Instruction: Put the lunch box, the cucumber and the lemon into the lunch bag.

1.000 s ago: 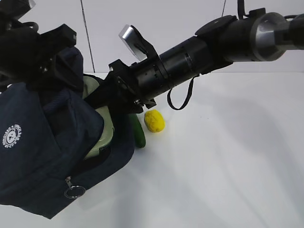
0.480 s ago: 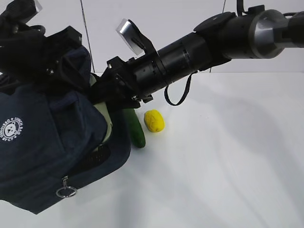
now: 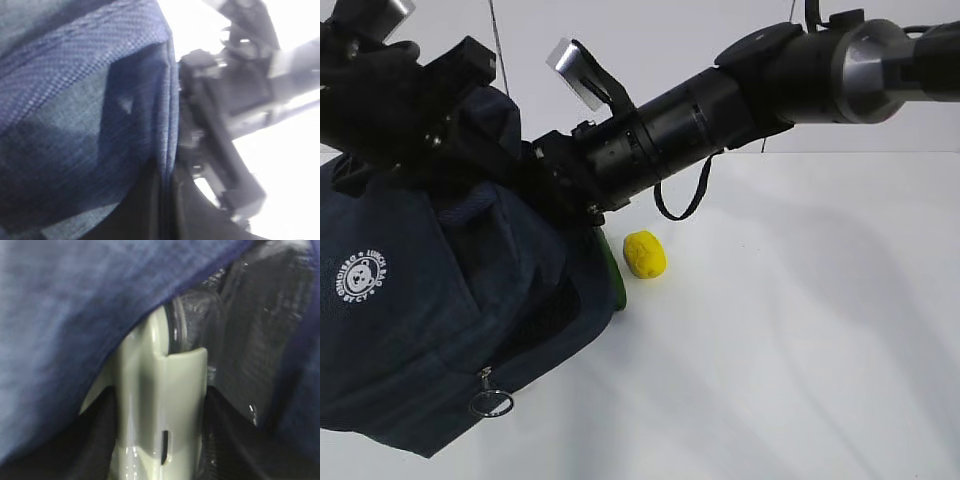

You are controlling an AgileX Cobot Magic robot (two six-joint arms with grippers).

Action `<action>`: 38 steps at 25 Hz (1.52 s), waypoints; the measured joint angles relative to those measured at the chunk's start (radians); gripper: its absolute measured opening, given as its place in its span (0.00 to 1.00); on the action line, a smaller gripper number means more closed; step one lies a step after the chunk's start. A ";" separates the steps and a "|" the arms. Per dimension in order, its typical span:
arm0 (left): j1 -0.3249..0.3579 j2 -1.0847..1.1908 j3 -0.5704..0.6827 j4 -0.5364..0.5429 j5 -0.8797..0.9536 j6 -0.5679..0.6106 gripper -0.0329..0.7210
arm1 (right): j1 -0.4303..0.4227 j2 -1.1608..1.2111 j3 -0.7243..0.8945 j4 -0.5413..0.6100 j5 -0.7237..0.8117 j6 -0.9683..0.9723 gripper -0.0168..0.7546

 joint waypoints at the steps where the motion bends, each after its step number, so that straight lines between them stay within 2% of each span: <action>1: 0.000 -0.002 0.000 -0.009 0.005 0.011 0.04 | 0.002 0.000 0.000 0.000 0.000 -0.007 0.51; 13: 0.003 -0.002 0.000 -0.124 0.011 0.120 0.04 | 0.005 0.000 0.000 -0.007 0.000 -0.040 0.51; 24: 0.003 0.009 0.000 -0.153 0.006 0.134 0.04 | 0.005 0.002 0.000 -0.008 -0.002 -0.041 0.51; 30: 0.004 0.015 0.000 -0.161 0.004 0.147 0.04 | 0.005 0.002 0.000 -0.034 -0.011 -0.041 0.58; 38: 0.004 0.026 0.000 -0.135 0.007 0.149 0.04 | 0.005 0.002 -0.002 -0.059 -0.018 -0.041 0.59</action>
